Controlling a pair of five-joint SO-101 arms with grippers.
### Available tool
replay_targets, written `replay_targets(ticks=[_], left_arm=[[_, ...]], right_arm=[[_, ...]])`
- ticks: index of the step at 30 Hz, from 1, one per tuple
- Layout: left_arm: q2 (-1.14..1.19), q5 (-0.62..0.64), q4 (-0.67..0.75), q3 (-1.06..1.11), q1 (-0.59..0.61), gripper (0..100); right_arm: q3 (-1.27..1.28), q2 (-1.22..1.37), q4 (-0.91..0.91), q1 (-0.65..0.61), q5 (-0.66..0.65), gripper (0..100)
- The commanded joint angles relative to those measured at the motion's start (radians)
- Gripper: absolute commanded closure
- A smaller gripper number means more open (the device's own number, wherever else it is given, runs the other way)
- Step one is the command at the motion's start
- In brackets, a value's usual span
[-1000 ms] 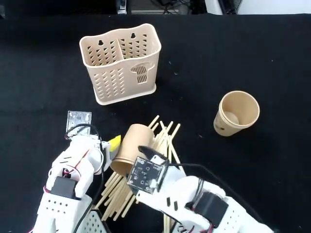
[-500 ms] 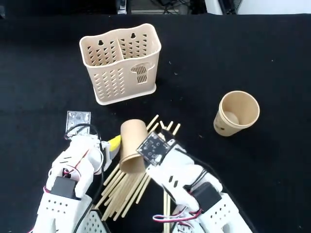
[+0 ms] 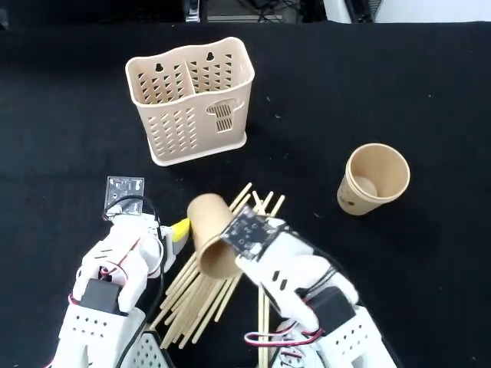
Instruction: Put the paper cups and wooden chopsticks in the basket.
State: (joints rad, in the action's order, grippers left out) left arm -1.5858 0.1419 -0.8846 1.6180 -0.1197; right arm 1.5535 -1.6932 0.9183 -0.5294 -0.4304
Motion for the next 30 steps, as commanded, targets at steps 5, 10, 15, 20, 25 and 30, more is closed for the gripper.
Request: replay_targets(ticks=[5, 10, 15, 20, 25, 30], left_arm=[[-0.005, 0.002, 0.008, -0.024, 0.186, 74], [-0.005, 0.005, 0.008, -0.024, 0.249, 74], [-0.005, -0.002, 0.009, -0.025, 0.286, 74], [-0.005, -0.002, 0.009, -0.033, 0.360, 74], [-0.005, -0.075, 0.008, -0.025, 0.361, 74], [-0.005, -0.086, 0.008, -0.022, 0.361, 74]], right_arm=[[-0.329, 0.005, 0.170, 0.058, -0.011, 98.7], [-0.492, 0.036, 0.239, 0.196, -0.008, 98.7], [-0.696, 0.248, 0.275, 0.393, -0.005, 98.7], [-1.024, 0.535, 0.388, 0.502, -0.005, 98.7], [-1.392, 0.779, 0.554, 0.621, -0.005, 98.7], [-1.698, 1.024, 0.704, 0.784, -0.005, 98.7]])
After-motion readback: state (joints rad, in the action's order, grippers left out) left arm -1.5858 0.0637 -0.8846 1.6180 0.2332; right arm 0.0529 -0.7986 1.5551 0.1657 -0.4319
